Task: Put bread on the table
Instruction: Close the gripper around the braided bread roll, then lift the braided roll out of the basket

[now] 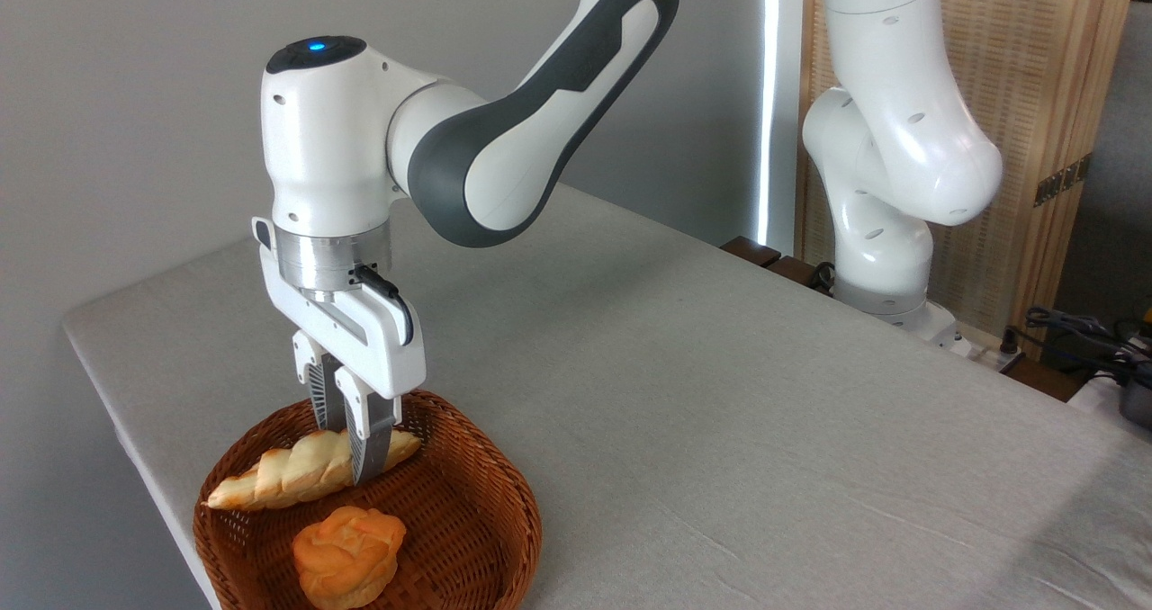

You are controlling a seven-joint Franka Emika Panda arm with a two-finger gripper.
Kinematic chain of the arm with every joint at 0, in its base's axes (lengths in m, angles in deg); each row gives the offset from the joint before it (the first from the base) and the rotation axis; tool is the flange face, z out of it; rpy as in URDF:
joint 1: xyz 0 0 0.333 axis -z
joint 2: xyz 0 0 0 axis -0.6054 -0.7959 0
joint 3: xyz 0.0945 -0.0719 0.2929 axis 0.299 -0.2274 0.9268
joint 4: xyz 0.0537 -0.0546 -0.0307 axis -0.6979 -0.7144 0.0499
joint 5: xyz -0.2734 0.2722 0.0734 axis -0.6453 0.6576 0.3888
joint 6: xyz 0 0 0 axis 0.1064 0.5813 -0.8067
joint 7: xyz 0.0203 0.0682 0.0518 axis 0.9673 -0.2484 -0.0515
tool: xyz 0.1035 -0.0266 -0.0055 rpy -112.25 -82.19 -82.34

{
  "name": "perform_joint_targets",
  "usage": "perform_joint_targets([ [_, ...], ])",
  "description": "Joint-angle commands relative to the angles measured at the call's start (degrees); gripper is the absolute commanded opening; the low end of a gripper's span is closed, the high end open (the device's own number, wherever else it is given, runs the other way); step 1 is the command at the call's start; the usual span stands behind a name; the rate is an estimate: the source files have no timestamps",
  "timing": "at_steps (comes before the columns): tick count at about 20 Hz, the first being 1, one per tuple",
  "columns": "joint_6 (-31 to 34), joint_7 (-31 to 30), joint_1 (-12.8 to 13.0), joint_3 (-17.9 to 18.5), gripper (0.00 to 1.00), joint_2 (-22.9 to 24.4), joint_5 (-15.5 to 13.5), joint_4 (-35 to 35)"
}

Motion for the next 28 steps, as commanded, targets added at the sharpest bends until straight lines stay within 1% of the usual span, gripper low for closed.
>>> perform_joint_targets([
  [1, -1.1, -0.2, -0.3, -0.1, 0.3, 0.0, -0.6, 0.1],
  [2, -1.1, -0.2, -0.2, -0.1, 0.28, 0.0, -0.5, 0.1],
  [11, -1.1, -0.2, -0.2, -0.2, 0.28, 0.6, -0.6, 0.1],
  [14, -0.8, -0.2, -0.2, -0.2, 0.28, 1.6, -0.8, 0.7],
  [15, -0.6, -0.3, -0.2, -0.2, 0.28, 2.6, -0.9, 0.8],
  [17, -0.1, -0.2, -0.2, -0.1, 0.29, 4.8, -3.0, 0.7],
  [19, 1.1, -0.3, -0.2, 0.0, 0.3, 7.3, -3.9, 0.7],
  [24, 11.8, -0.1, -0.2, 0.1, 0.35, 13.5, -3.9, 0.2],
  [28, 17.4, 0.0, -0.2, 0.5, 0.35, 19.4, -4.0, -2.8],
])
